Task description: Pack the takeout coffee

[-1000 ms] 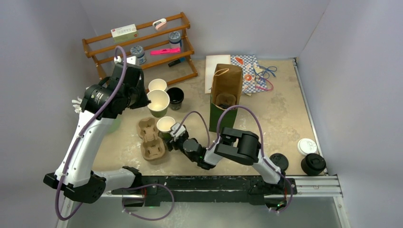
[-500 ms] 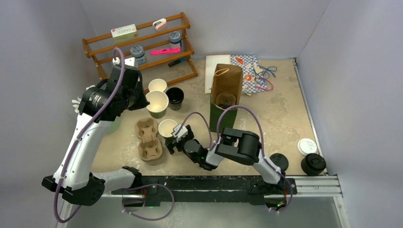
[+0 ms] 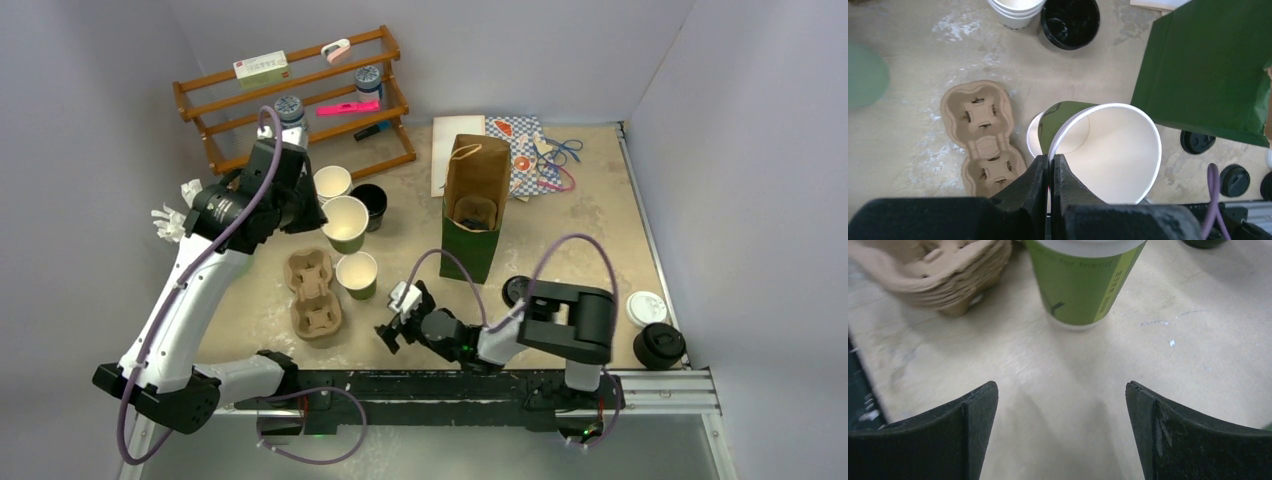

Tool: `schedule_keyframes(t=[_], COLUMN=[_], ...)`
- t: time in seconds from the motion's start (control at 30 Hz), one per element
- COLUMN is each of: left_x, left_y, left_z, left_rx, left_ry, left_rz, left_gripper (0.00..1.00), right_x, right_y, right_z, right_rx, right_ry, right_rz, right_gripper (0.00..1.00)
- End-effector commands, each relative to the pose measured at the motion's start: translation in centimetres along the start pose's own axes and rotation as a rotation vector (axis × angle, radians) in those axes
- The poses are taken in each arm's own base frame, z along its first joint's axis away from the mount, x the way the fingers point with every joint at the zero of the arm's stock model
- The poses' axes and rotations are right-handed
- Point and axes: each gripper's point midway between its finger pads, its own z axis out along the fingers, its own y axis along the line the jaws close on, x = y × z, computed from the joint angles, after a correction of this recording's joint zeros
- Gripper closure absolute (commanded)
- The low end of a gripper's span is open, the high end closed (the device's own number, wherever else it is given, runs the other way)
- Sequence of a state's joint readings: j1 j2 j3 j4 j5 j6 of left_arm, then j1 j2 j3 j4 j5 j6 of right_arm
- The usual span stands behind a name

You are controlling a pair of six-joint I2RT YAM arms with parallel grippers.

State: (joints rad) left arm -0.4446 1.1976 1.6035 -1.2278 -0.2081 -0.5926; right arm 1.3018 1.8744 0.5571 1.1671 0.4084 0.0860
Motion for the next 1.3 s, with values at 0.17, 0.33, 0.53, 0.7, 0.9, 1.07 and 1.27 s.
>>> schedule_keyframes(t=[0.17, 0.33, 0.53, 0.7, 0.9, 1.07, 1.27], left_x=[3.8, 7.1, 12.0, 14.4, 14.7, 15.1, 14.9], left_y=[-5.8, -8.5, -13.2, -15.9, -15.1, -13.8, -12.3], left_z=[2.4, 3.6, 4.6, 5.4, 5.8, 6.1, 5.2], left_rx=[0.372, 0.437, 0.48, 0.577, 0.544, 0.499, 0.466], left_ry=[0.089, 0.096, 0.159, 0.166, 0.151, 0.158, 0.142], left_rz=[0.008, 0.014, 0.134, 0.209, 0.217, 0.221, 0.206], left_gripper=[1.0, 1.0, 1.0, 1.0, 1.0, 1.0, 1.0], right_x=[-1.9, -1.1, -0.8, -0.3, -0.3, 0.8, 0.6], right_y=[-1.5, -3.3, -8.2, -12.9, -16.5, -18.8, -21.4], right_z=[-9.0, -13.2, -16.5, -17.2, -17.3, -16.6, -15.0], right_rx=[0.011, 0.093, 0.29, 0.414, 0.542, 0.624, 0.681], right_ry=[0.187, 0.264, 0.239, 0.266, 0.307, 0.305, 0.22], right_rz=[0.174, 0.331, 0.556, 0.702, 0.735, 0.779, 0.864], right_gripper=[0.01, 0.01, 0.02, 0.12, 0.58, 0.95, 1.0])
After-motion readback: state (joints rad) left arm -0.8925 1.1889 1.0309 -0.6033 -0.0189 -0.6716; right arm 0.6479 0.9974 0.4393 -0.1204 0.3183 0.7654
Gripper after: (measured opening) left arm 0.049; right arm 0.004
